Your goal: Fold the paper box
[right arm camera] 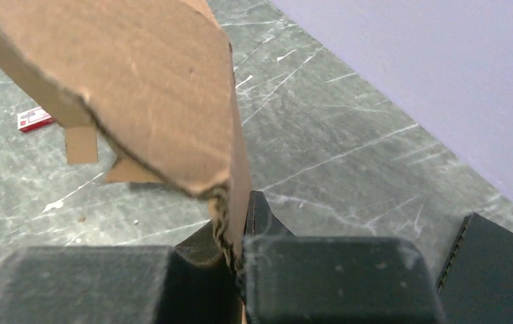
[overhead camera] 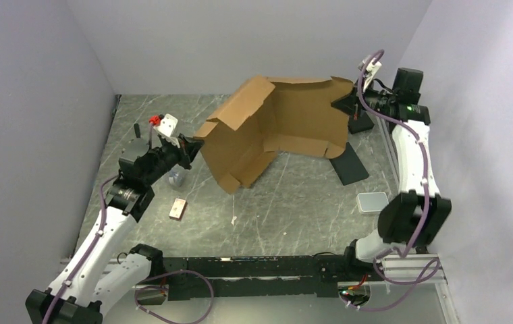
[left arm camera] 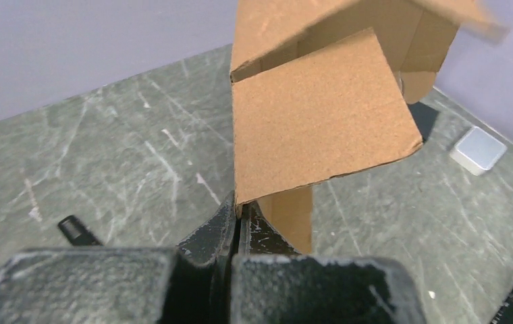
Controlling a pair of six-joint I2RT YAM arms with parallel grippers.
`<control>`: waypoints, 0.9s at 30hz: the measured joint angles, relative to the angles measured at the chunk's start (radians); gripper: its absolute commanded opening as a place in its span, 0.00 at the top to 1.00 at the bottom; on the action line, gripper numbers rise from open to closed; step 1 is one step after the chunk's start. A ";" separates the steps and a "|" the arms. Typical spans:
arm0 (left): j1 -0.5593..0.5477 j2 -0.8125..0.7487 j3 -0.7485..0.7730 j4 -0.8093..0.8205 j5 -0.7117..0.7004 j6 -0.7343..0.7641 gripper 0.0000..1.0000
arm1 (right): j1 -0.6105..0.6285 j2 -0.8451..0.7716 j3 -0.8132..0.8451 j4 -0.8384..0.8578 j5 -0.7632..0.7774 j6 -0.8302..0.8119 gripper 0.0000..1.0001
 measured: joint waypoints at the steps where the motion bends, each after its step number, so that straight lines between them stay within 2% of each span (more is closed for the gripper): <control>1: 0.003 0.003 0.000 0.007 0.025 -0.024 1.00 | 0.002 -0.049 -0.007 -0.034 0.019 -0.002 1.00; 3: 0.008 0.019 0.000 0.022 0.080 -0.069 1.00 | 0.001 -0.146 -0.057 -0.073 0.052 -0.007 1.00; 7: 0.011 0.089 0.000 0.036 0.176 -0.138 1.00 | -0.005 -0.372 -0.304 -0.088 0.121 0.009 1.00; 9: 0.011 0.135 0.002 0.032 0.216 -0.156 0.94 | -0.020 -0.472 -0.457 -0.058 0.149 0.038 1.00; 14: 0.012 0.201 0.022 0.008 0.260 -0.161 0.79 | -0.081 -0.609 -0.670 0.020 0.168 0.104 1.00; 20: 0.013 0.242 0.062 -0.005 0.264 -0.178 0.66 | -0.099 -0.694 -0.745 0.078 0.145 0.137 1.00; 27: 0.013 0.225 0.074 -0.073 0.237 -0.175 0.42 | -0.116 -0.721 -0.752 0.106 0.113 0.155 1.00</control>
